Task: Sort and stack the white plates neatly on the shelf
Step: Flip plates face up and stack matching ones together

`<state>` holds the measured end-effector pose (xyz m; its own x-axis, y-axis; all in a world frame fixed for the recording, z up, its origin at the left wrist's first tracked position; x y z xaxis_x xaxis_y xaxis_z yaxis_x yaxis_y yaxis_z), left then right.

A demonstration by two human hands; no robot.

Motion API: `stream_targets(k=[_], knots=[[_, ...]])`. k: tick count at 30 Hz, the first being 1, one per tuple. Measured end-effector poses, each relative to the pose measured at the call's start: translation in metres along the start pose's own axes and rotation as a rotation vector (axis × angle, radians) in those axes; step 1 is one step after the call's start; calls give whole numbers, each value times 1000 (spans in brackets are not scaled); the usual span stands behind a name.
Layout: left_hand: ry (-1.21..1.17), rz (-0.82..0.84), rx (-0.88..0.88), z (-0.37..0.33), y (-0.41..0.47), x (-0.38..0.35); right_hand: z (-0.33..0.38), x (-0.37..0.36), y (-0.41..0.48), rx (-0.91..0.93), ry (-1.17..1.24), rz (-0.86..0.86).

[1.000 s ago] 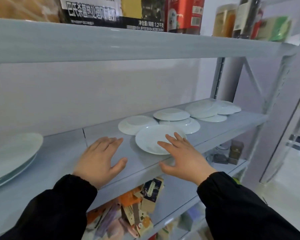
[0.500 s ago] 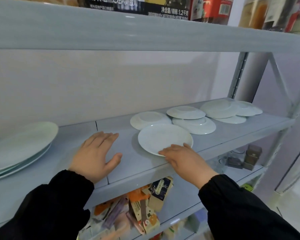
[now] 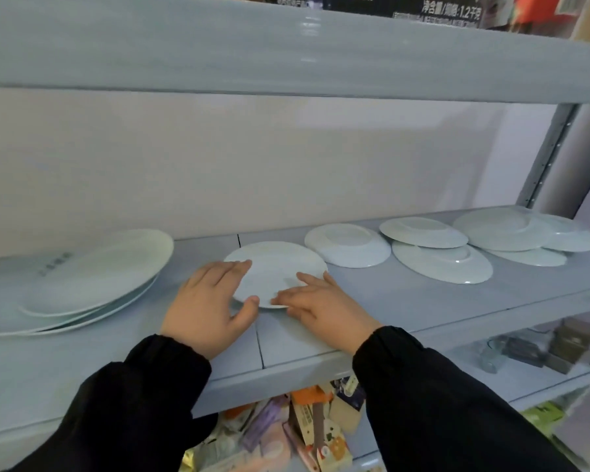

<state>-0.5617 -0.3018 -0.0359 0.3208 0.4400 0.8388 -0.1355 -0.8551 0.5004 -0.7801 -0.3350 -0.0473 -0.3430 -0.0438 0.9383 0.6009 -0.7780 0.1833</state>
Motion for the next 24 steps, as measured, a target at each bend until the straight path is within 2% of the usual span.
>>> stream_targets(k=[4, 9, 24], knots=[[-38, -15, 16, 3, 1, -3, -5, -5, 0, 36, 9, -56], [-75, -36, 17, 1, 0, -4, -4, -2, -7, -45, 90, -56], [-49, -5, -35, -7, -2, -8, -4, -2, -11, -88, 79, -82]])
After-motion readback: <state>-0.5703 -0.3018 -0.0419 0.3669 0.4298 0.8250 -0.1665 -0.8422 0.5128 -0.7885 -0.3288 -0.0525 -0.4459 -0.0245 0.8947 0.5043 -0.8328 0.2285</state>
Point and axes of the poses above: each hand's wrist, its own y-axis towards the middle knuckle, its own x-axis out of the back of the hand, z = x × y, the point moved 1 cm from there along y, towards the middle knuckle, and after that the axes turned 4 degrees about x, right-handed, at the moved point
